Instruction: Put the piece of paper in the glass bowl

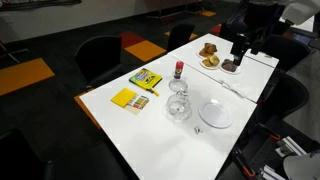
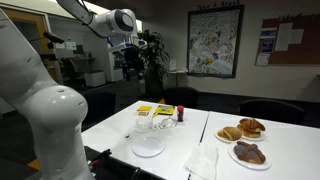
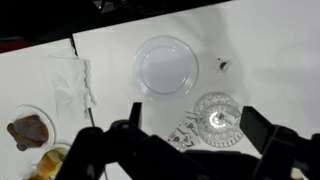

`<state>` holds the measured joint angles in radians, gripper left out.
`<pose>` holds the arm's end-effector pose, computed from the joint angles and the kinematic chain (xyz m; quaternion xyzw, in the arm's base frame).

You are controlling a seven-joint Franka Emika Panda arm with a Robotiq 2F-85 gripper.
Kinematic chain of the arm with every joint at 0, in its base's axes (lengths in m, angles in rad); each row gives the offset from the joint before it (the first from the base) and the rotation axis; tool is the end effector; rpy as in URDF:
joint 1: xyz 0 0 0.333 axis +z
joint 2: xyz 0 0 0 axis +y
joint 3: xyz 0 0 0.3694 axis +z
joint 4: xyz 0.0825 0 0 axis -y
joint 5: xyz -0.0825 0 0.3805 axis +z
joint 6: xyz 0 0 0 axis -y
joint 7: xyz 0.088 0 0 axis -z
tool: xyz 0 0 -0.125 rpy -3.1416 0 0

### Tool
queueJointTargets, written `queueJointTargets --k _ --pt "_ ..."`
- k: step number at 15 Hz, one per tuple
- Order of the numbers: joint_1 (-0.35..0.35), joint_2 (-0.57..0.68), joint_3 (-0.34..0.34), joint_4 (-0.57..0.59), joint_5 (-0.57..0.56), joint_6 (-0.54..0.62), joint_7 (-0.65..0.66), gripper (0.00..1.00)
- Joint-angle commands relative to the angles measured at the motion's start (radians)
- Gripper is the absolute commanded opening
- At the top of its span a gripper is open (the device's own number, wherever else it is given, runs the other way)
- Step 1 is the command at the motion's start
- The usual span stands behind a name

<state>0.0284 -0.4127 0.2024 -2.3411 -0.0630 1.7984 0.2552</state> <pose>0.3747 0.0896 0.5105 0.9950 -0.0140 -0.0507 0.0844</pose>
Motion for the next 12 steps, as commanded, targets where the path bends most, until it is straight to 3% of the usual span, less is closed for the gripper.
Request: queueJointTargets --k 1,10,12 --pt "0.018 0.002 -0.016 0.002 -0.006 -0.002 0.006 1.00" --pt "0.018 0.002 -0.016 0.002 -0.006 -0.002 0.006 1.00" --pt "0.028 -0.001 0.008 -0.035 -0.054 0.048 0.008 1.00"
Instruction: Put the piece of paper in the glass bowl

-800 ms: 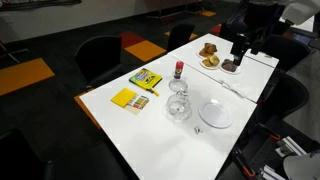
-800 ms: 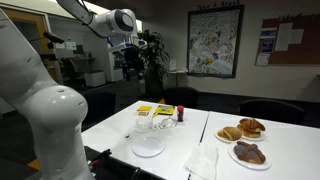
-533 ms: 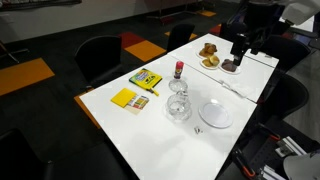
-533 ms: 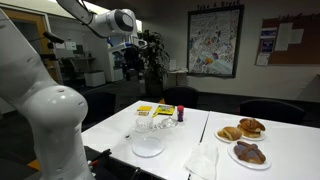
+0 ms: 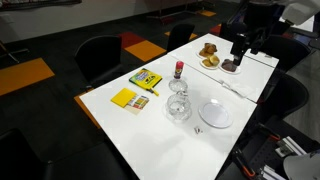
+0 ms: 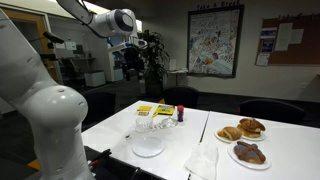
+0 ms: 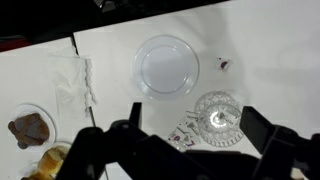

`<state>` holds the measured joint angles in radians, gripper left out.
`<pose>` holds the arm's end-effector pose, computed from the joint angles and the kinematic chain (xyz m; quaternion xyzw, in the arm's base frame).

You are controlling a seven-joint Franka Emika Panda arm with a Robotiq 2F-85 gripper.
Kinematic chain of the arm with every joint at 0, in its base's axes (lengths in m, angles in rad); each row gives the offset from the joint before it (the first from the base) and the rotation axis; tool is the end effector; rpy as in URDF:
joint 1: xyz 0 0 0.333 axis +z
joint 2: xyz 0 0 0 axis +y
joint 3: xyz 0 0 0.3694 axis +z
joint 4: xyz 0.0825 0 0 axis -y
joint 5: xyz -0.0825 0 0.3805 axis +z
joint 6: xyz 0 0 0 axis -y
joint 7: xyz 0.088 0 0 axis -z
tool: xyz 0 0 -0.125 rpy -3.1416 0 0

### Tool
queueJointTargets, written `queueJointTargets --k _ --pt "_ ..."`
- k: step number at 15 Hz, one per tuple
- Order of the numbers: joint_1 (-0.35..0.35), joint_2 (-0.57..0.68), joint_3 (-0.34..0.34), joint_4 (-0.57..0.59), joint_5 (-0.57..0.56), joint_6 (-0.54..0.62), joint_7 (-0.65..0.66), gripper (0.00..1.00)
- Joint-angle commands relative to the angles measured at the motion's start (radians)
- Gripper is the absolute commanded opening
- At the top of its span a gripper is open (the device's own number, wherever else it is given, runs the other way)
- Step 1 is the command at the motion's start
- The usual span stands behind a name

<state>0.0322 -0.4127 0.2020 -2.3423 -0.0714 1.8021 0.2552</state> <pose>0.3749 0.0901 0.5103 0.9949 -0.0109 -0.0485 0.0880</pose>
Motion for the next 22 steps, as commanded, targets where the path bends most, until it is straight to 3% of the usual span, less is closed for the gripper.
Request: queueJointTargets --k 1,6,12,15,18,20,22 --pt "0.033 0.000 0.012 -0.055 -0.059 0.070 0.004 1.00" --pt "0.066 -0.003 0.044 -0.198 -0.108 0.333 0.073 1.00" --pt "0.034 0.029 0.099 -0.333 -0.172 0.729 0.269 1.00" --pt "0.031 0.099 0.084 -0.335 -0.080 0.793 0.350 1.00" --pt "0.024 0.160 0.041 -0.327 -0.023 0.843 0.326 1.00" --pt "0.042 0.237 -0.010 -0.309 0.061 0.894 0.255 1.00" --pt "0.109 0.337 -0.064 -0.263 0.232 0.910 0.080 1.00"
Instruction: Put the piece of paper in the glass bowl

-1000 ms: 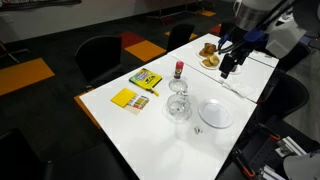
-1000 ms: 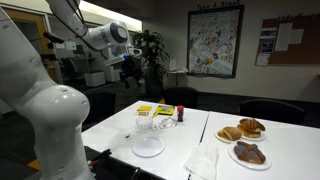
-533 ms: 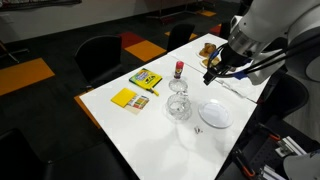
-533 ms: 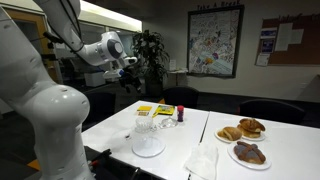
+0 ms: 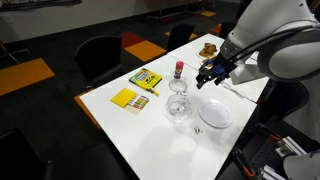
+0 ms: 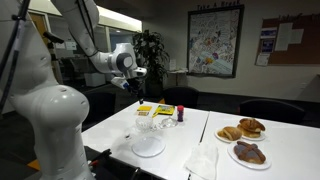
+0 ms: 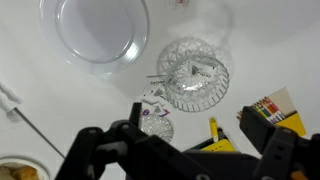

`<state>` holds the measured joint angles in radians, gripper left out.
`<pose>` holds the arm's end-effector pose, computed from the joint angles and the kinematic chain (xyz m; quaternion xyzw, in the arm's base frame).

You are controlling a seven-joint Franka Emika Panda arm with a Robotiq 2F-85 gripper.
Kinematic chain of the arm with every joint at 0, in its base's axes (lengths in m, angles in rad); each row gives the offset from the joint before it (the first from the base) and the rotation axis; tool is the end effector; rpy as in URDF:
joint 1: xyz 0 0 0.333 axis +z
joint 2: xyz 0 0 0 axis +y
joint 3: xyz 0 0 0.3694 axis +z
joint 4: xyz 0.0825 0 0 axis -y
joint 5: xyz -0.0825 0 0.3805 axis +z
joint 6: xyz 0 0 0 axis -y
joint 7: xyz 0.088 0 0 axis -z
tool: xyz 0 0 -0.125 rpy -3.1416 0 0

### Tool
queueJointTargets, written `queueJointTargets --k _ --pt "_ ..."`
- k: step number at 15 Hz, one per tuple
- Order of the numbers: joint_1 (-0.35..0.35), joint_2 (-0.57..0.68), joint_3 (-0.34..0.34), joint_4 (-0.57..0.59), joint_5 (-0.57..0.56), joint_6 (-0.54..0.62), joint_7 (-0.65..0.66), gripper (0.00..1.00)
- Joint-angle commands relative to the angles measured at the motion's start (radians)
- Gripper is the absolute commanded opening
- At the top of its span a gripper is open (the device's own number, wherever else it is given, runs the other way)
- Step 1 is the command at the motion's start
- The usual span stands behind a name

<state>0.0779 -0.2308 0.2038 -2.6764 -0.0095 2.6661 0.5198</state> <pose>0.4001 0.1154 0.3677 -0.9873 0.1142 -0.1091 0.0181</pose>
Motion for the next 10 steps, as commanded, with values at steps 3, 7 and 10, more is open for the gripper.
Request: queueJointTargets --k 3,7,10 --pt "0.039 0.107 -0.049 0.040 0.142 0.022 -0.155 1.00" --pt "0.070 0.136 -0.053 0.071 0.202 0.022 -0.219 1.00" --pt "0.120 0.130 -0.029 0.062 0.278 0.039 -0.301 1.00"
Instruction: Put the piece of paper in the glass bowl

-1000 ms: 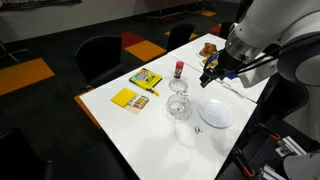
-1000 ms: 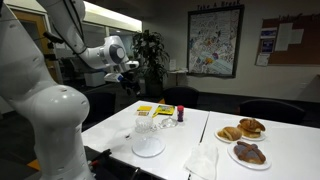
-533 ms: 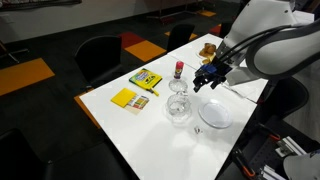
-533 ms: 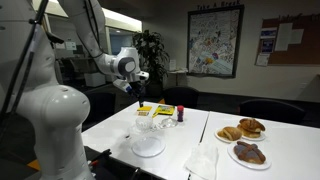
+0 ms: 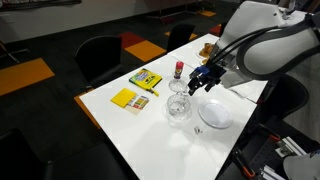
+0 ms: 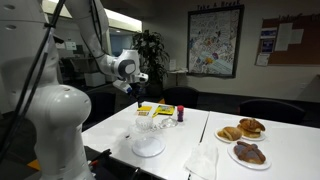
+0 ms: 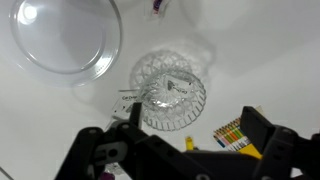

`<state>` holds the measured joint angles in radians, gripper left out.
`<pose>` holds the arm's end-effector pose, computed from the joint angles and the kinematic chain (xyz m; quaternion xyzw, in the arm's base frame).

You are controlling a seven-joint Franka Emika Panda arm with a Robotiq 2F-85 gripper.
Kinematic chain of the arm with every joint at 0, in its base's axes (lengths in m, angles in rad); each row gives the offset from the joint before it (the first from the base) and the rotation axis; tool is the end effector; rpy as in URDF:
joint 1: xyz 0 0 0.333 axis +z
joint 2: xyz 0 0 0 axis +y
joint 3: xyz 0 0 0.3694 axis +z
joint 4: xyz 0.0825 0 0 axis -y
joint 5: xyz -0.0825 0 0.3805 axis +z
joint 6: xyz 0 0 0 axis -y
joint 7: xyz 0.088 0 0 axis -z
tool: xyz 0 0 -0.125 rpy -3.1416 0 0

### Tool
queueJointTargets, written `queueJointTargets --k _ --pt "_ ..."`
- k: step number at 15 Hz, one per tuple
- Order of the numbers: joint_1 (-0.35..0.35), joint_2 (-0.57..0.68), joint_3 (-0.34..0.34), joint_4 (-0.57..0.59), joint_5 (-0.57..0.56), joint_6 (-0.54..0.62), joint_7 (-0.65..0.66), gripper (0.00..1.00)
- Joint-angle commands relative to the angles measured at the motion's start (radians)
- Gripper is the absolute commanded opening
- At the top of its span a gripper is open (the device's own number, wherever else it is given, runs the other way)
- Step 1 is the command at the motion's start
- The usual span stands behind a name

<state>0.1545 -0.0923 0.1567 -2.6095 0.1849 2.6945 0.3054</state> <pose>0.4259 0.1319 0.3397 -0.9924 0.0762 -0.0719 0.0648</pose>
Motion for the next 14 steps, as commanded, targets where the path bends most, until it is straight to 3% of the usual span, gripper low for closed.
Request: queueJointTargets --k 1,4,10,14 --pt "0.060 -0.011 0.024 -0.012 0.113 0.011 -0.111 1.00" --pt "0.090 -0.007 0.035 -0.023 0.183 0.001 -0.129 1.00" --pt "0.098 0.010 0.061 -0.103 0.173 0.051 -0.042 1.00" --pt "0.116 0.059 0.087 -0.152 0.162 0.174 -0.038 1.00"
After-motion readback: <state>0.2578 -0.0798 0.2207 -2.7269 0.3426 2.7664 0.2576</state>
